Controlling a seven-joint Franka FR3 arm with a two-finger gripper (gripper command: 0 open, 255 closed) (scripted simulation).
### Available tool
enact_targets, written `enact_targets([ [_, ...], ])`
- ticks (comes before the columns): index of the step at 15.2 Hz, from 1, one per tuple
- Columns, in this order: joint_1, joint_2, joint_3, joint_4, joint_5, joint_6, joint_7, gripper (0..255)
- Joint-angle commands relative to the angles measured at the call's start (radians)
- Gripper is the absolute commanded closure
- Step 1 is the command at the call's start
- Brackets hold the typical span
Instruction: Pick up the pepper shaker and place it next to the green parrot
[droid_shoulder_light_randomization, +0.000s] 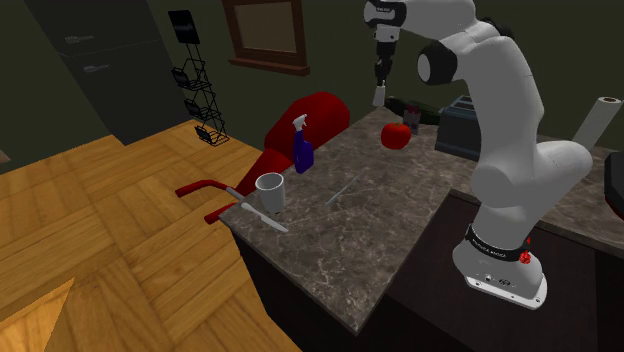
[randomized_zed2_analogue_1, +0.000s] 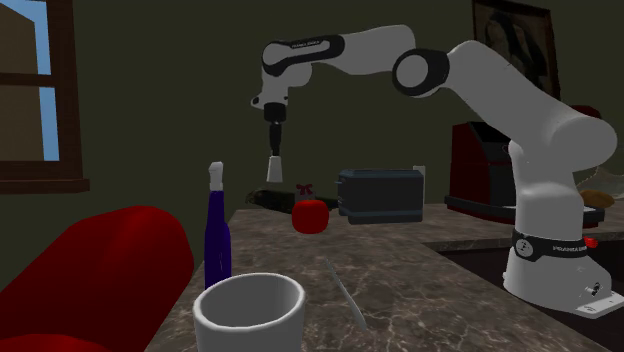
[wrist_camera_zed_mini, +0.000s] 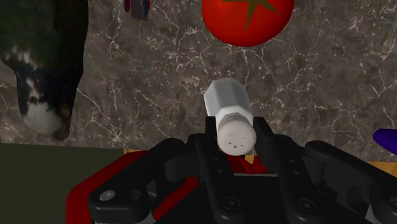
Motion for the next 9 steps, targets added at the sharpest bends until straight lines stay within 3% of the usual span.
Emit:
enact_targets([
  [1,0.007,-0.015,-0.002,-0.054,-0.002,0.038,-0.008,255],
  [9,0.028,-0.037,-0.004,-0.201,-0.003,0.16,-0.024,255],
])
